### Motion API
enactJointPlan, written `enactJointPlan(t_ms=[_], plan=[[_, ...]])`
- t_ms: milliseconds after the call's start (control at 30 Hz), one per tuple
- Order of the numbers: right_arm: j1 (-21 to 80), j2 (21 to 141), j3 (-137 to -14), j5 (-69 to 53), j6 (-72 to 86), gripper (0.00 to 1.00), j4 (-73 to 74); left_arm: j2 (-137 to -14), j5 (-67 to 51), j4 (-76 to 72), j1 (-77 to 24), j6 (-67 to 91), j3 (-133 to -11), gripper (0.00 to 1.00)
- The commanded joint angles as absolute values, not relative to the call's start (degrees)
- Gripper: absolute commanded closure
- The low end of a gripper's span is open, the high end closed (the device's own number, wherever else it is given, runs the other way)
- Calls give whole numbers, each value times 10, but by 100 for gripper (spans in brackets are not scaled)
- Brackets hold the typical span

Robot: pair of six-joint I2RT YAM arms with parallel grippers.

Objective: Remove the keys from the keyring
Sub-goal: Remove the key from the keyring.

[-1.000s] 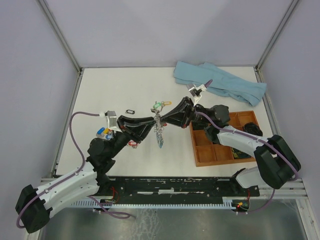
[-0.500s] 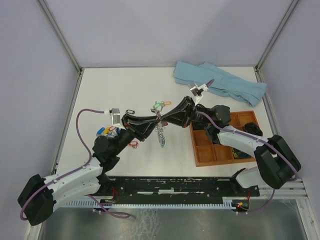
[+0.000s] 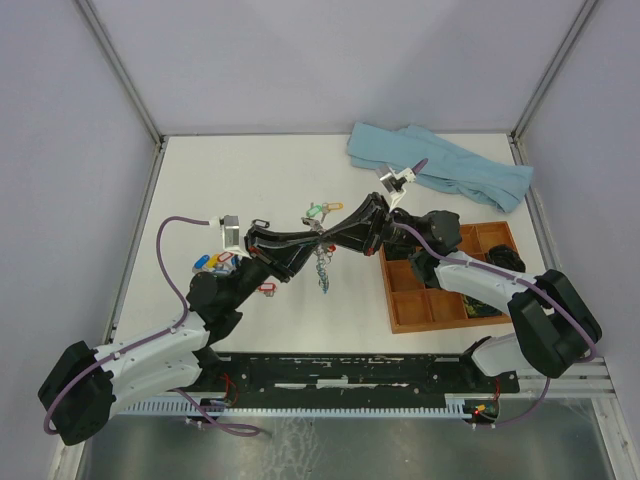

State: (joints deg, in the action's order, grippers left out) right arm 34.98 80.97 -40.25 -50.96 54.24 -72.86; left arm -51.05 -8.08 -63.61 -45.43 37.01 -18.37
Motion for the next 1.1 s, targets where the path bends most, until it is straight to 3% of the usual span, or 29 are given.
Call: enactJointPlan(t_ms=[0, 333, 533, 633, 800, 933, 1033, 1067], plan=[[351, 796, -406, -503, 549, 99, -793, -514, -87, -675, -454, 384, -201, 69], [351, 795, -406, -505, 551, 100, -797, -528, -80, -678, -454, 394, -209, 70], [351, 794, -407, -508, 552, 99, -798, -531, -76, -675, -454, 402, -214, 79], [351, 794, -407, -509, 551, 99, -798, -537, -83, -672, -454, 404, -219, 90], [351, 793, -407, -510, 549, 99, -797, -538, -95, -688, -454, 403, -218, 97], [351, 794, -408, -511, 546, 99, -793, -536, -99, -691, -454, 397, -217, 97], [351, 793, -408, -513, 541, 99, -786, -534, -94, -677, -454, 396, -218, 77], [351, 793, -409, -513, 541, 99, -786, -534, -94, -673, -454, 396, -219, 74]])
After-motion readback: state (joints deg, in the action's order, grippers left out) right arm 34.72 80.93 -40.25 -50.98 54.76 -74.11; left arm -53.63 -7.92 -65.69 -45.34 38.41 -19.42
